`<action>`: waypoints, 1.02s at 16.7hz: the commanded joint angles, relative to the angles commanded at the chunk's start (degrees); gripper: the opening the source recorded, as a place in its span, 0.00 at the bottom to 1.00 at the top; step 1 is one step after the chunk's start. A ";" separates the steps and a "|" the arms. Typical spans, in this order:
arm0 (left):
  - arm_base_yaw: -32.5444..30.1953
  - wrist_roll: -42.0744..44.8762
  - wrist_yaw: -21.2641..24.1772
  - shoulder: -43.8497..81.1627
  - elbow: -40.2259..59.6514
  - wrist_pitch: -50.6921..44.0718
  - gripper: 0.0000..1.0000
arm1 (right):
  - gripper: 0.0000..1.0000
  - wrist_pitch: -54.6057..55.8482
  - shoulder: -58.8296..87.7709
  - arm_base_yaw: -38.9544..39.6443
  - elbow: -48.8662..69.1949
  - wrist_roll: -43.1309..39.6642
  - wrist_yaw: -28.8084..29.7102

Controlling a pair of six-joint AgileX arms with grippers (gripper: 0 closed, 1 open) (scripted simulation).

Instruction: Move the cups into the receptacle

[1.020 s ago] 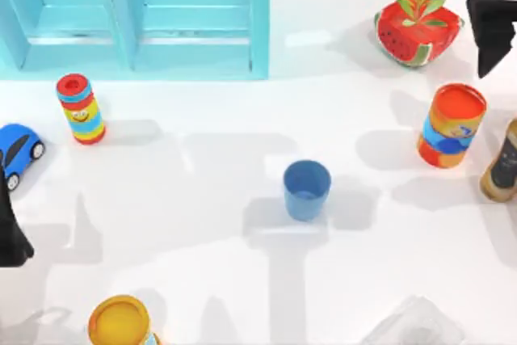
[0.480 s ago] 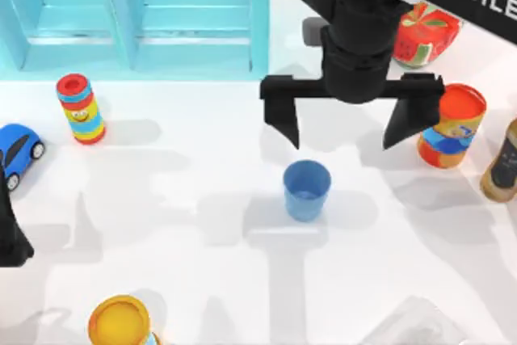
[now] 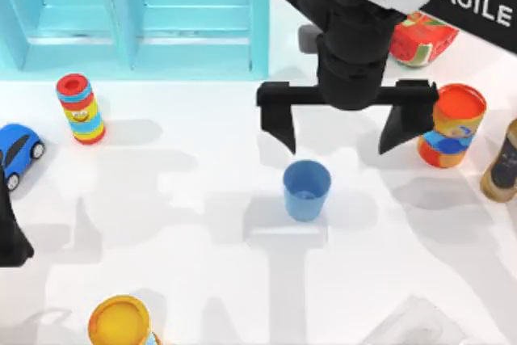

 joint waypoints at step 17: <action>0.00 0.00 0.00 0.00 0.00 0.00 1.00 | 0.70 18.84 2.84 0.26 -15.69 0.28 0.04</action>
